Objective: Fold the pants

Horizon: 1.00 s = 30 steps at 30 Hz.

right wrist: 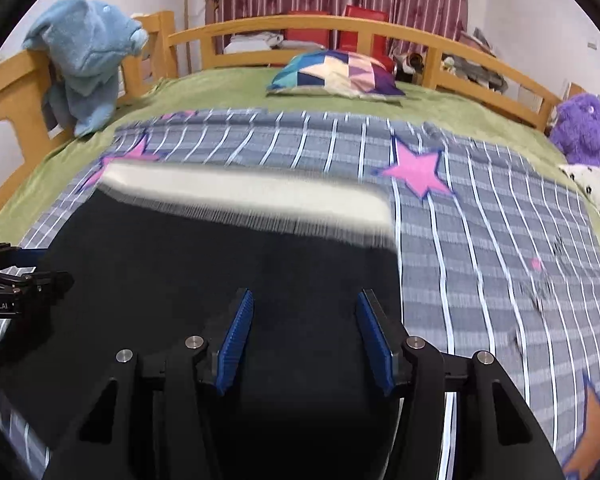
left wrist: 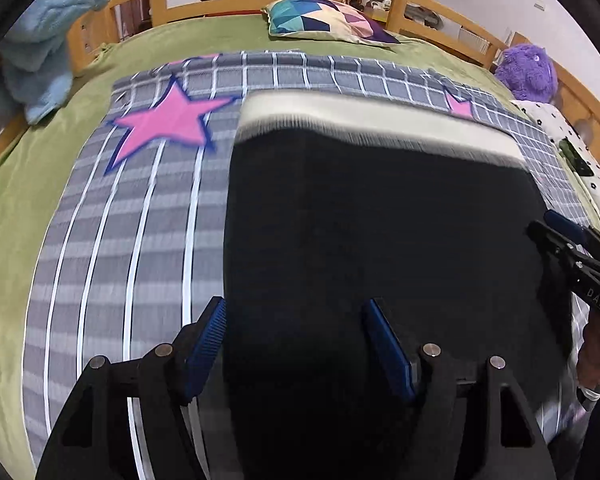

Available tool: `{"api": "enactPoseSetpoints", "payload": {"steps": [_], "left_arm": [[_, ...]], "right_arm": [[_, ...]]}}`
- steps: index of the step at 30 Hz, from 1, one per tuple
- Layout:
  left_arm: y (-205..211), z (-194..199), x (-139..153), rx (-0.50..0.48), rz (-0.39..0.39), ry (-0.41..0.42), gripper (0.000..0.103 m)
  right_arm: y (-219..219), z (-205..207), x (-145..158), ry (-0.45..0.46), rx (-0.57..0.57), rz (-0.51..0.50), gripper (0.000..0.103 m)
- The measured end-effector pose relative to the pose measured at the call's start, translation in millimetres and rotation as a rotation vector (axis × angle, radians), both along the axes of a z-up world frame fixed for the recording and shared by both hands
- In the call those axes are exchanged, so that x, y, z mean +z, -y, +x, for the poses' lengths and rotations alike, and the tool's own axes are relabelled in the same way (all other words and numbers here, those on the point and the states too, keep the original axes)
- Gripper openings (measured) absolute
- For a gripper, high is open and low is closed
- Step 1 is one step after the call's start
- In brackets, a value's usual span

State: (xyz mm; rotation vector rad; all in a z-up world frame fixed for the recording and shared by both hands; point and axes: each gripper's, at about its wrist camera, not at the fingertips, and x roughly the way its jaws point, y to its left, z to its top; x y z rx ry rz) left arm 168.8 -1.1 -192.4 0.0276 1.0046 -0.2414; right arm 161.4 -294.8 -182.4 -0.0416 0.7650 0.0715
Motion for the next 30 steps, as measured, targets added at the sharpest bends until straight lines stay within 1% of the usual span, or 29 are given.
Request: {"api": "enactPoseSetpoints", "payload": {"steps": [1, 2, 3, 4, 5, 6, 8, 10, 12, 15, 18, 20, 22, 24, 25, 27, 29, 30], "left_arm": [[-4, -17, 0, 0.009, -0.018, 0.009, 0.070], [-9, -32, 2, 0.020, -0.042, 0.017, 0.070], [-12, -43, 1, 0.030, -0.073, 0.011, 0.070], [-16, -55, 0, 0.032, -0.117, -0.018, 0.070], [-16, -64, -2, 0.035, -0.120, -0.029, 0.070], [-16, -79, -1, 0.048, -0.089, -0.011, 0.070], [-16, -95, -1, 0.039, -0.098, -0.033, 0.070], [-17, -111, 5, 0.052, -0.095, -0.038, 0.068], [-14, -124, 17, 0.049, -0.088, -0.025, 0.068], [-9, -148, 52, 0.050, -0.101, 0.042, 0.070], [-2, -167, 81, 0.067, -0.065, 0.098, 0.070], [5, -181, 101, 0.079, -0.025, 0.145, 0.074], [11, -193, 117, 0.093, -0.001, 0.191, 0.077], [17, -205, 128, 0.101, 0.024, 0.216, 0.078], [18, -205, 132, 0.102, 0.031, 0.226, 0.078], [22, -213, 139, 0.107, 0.036, 0.243, 0.080], [26, -219, 144, 0.103, 0.036, 0.249, 0.083], [28, -222, 145, 0.102, 0.040, 0.250, 0.083]], "right_arm": [[-1, -10, -1, 0.002, 0.000, -0.001, 0.053], [-3, -31, -2, 0.018, -0.006, -0.010, 0.054], [-4, -44, -3, 0.017, -0.007, -0.014, 0.055], [-4, -57, -6, -0.002, -0.005, -0.004, 0.055], [-4, -69, -8, -0.017, -0.010, 0.012, 0.055], [-3, -77, -10, -0.025, -0.014, 0.022, 0.055], [-5, -101, -14, -0.058, -0.020, 0.023, 0.055], [-6, -122, -12, -0.082, -0.047, 0.017, 0.055], [-5, -138, 1, -0.068, -0.068, 0.047, 0.055], [-7, -160, 34, -0.019, -0.070, 0.105, 0.055], [-13, -177, 68, 0.024, -0.077, 0.090, 0.062], [-17, -191, 86, 0.053, -0.081, 0.083, 0.063], [-18, -203, 97, 0.072, -0.078, 0.082, 0.065], [-18, -217, 106, 0.087, -0.097, 0.080, 0.078], [-16, -223, 109, 0.097, -0.113, 0.082, 0.081], [-12, -234, 115, 0.129, -0.132, 0.087, 0.092], [-8, -242, 119, 0.149, -0.141, 0.085, 0.097], [-7, -244, 121, 0.149, -0.150, 0.081, 0.098]]}}
